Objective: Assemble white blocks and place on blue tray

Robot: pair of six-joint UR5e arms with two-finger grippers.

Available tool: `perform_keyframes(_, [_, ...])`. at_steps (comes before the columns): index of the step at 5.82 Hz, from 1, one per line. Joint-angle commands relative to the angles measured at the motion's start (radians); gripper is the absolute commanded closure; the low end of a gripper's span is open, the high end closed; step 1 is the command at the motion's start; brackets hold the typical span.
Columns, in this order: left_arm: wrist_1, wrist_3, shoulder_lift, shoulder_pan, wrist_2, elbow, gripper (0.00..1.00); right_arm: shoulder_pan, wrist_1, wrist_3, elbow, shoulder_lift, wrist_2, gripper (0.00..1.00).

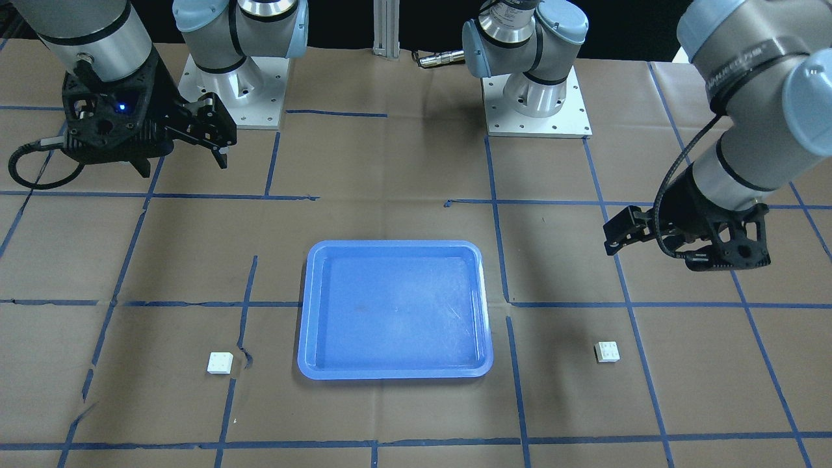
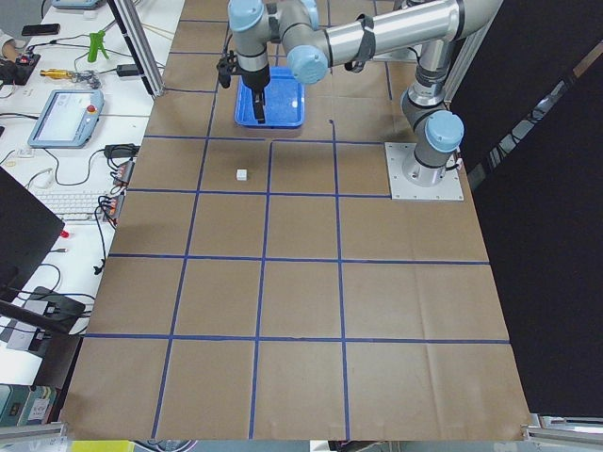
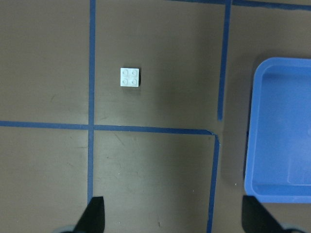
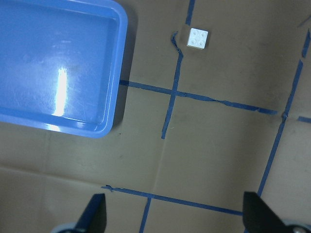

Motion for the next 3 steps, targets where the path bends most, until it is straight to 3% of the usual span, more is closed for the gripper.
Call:
perform_keyframes(1, [0.139, 0.006, -0.151, 0.006, 0.002, -0.003, 0.01, -0.002, -0.008, -0.348, 0.002, 0.022, -0.005, 0.00])
perform_keyframes(2, [0.207, 0.007, -0.205, 0.006, 0.002, -0.006, 0.01, -0.008, -0.011, -0.487, 0.002, 0.039, -0.004, 0.00])
perform_keyframes(3, [0.237, 0.007, -0.248, 0.008, 0.002, -0.023, 0.01, -0.025, -0.084, -0.666, 0.002, 0.059, -0.004, 0.00])
